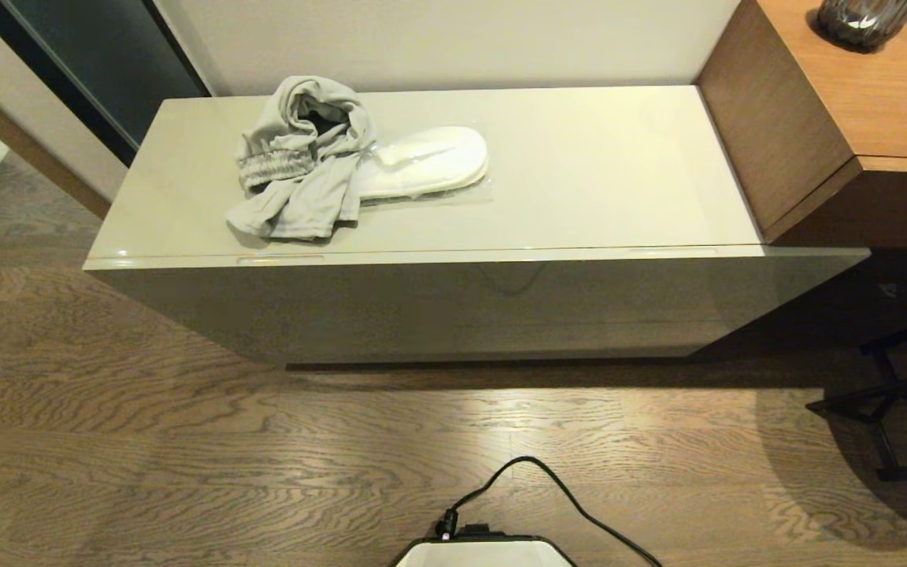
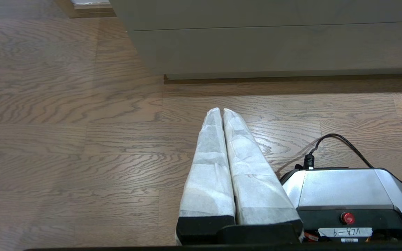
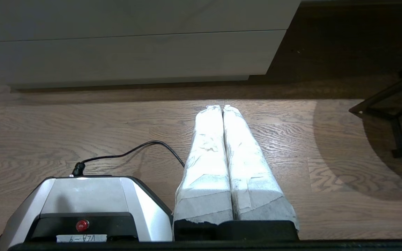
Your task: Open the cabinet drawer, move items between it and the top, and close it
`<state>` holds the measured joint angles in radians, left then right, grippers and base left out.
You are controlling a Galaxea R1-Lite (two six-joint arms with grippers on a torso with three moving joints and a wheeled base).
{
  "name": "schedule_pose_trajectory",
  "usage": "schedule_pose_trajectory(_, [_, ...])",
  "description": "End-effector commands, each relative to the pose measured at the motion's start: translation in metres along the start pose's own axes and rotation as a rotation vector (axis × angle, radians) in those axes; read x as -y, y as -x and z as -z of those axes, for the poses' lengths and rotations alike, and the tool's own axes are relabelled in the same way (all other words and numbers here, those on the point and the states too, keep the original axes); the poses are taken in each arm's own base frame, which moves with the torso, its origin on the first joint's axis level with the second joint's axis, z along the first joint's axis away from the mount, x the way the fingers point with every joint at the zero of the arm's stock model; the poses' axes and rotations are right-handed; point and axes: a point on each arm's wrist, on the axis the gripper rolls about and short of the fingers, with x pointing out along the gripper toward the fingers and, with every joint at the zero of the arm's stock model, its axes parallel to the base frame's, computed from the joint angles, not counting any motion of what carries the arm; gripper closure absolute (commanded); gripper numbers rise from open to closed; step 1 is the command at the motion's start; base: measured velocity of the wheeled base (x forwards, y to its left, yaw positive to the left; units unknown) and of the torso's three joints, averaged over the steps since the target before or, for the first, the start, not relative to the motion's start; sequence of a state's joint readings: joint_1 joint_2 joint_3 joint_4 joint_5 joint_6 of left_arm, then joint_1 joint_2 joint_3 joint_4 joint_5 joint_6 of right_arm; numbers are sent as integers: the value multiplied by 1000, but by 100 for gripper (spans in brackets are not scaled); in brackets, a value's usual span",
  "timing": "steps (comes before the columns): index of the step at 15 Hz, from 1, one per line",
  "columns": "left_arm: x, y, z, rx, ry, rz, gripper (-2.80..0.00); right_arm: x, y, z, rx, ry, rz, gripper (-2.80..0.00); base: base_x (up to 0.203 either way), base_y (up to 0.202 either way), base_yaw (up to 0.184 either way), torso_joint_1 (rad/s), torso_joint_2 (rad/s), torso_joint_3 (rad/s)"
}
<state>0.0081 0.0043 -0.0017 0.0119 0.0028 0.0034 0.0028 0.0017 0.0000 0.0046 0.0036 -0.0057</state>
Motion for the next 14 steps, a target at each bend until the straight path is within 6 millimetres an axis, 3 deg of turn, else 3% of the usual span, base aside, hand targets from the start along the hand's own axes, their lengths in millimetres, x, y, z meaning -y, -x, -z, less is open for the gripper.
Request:
schedule_pose_trajectory(1, [0,0,0,-2,0,0,0,0,0,0,-3,0,-1,0,0,0,0,0,0,0])
schedule_pose_trajectory(14, [0,0,0,1,0,-1,0,0,0,0,0,-16,-1,0,0,0,0,0,0,0])
